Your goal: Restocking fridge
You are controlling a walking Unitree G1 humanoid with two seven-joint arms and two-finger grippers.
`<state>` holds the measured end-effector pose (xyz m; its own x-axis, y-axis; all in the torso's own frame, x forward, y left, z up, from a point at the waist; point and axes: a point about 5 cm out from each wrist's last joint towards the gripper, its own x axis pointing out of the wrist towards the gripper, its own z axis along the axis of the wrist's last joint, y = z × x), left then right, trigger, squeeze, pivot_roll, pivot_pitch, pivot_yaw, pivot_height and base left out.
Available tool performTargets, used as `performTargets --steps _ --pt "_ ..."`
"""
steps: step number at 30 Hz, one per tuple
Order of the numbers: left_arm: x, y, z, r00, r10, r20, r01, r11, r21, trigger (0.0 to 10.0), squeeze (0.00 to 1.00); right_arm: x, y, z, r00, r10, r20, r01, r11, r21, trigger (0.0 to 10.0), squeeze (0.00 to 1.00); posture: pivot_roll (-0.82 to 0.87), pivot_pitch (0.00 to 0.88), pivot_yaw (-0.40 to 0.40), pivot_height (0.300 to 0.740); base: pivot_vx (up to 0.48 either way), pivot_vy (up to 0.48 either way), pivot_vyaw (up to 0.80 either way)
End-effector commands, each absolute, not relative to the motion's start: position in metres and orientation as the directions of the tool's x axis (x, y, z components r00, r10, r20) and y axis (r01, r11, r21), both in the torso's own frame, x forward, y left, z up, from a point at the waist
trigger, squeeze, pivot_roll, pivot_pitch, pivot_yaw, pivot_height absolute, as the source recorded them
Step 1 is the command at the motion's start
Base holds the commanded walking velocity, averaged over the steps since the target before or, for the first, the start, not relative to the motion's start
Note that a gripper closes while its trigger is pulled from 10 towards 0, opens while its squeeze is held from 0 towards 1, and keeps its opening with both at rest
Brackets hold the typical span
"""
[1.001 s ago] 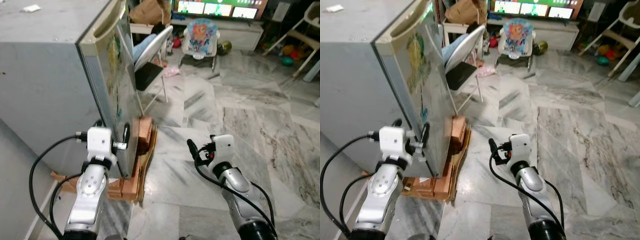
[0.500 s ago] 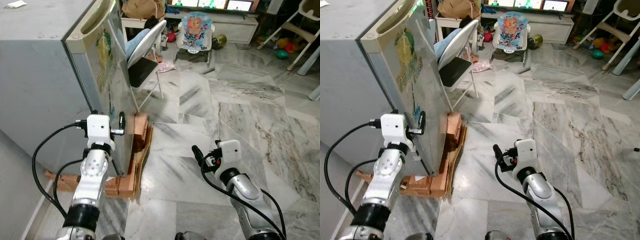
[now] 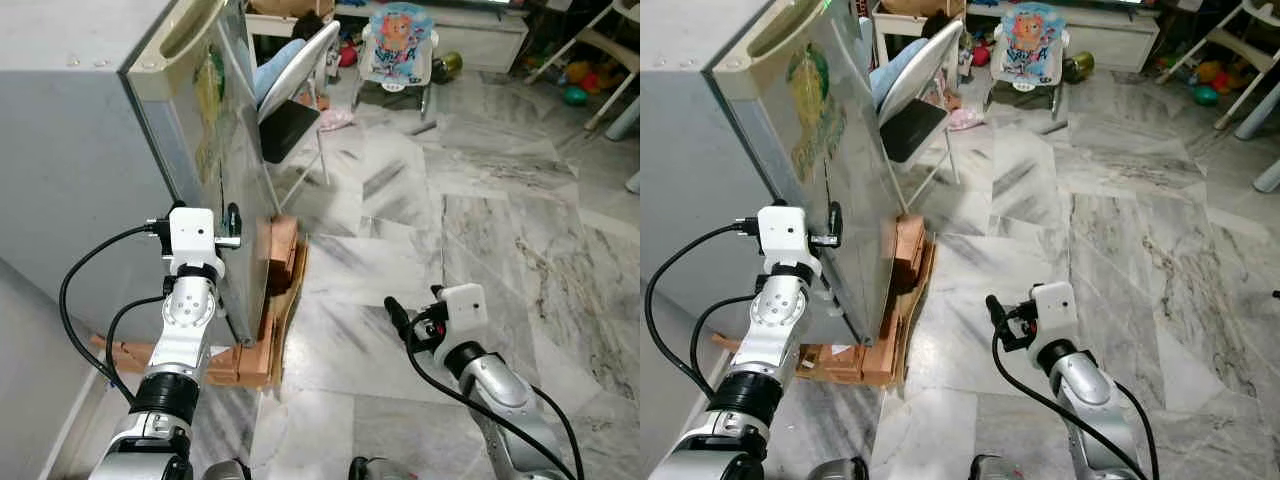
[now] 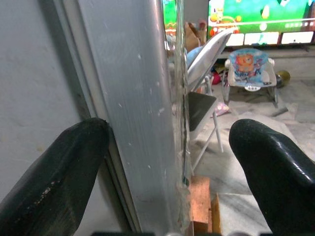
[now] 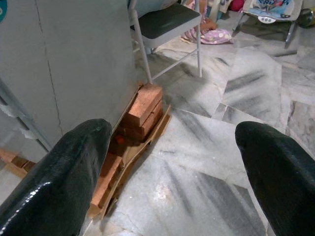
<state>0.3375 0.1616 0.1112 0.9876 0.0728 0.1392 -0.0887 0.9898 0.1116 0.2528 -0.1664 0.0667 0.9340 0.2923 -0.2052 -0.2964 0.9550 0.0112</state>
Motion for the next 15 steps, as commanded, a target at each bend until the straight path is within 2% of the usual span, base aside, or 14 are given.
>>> performTargets --steps 1,6,10,12,13,15 --pt "0.340 0.162 0.110 0.988 0.079 0.130 -0.095 0.988 0.123 10.0 0.00 0.251 -0.170 0.070 0.935 0.288 -0.204 -0.292 0.956 0.012 10.0 0.00 -0.11 0.155 -0.025 0.740 0.000 0.000 0.00" --pt "0.348 0.155 0.116 0.990 0.053 0.131 -0.069 0.990 0.122 10.0 0.00 0.251 -0.168 0.071 0.930 0.302 -0.211 -0.307 0.952 0.011 10.0 0.00 -0.11 0.155 -0.027 0.740 0.000 0.000 0.00" --pt "0.355 0.138 0.124 0.990 -0.020 0.142 0.005 0.994 0.108 10.0 0.00 0.245 -0.172 0.061 0.904 0.308 -0.295 -0.328 0.944 -0.020 10.0 0.00 -0.10 0.155 -0.028 0.740 0.000 0.000 0.00" --pt "0.357 0.122 0.131 0.982 -0.090 0.167 0.070 0.990 0.119 10.0 0.00 0.242 -0.175 0.052 0.879 0.311 -0.362 -0.343 0.939 -0.024 10.0 0.00 -0.11 0.152 -0.024 0.740 0.000 0.000 0.00" --pt "0.356 0.091 0.143 0.956 -0.210 0.204 0.191 0.976 0.108 10.0 0.00 0.238 -0.176 0.044 0.857 0.317 -0.406 -0.354 0.935 -0.017 10.0 0.00 -0.11 0.152 -0.024 0.740 0.000 0.000 0.00" --pt "0.355 0.079 0.148 0.943 -0.250 0.220 0.234 0.967 0.099 10.0 0.00 0.238 -0.176 0.044 0.856 0.318 -0.407 -0.350 0.937 -0.006 10.0 0.00 -0.11 0.150 -0.021 0.740 0.000 0.000 0.00"
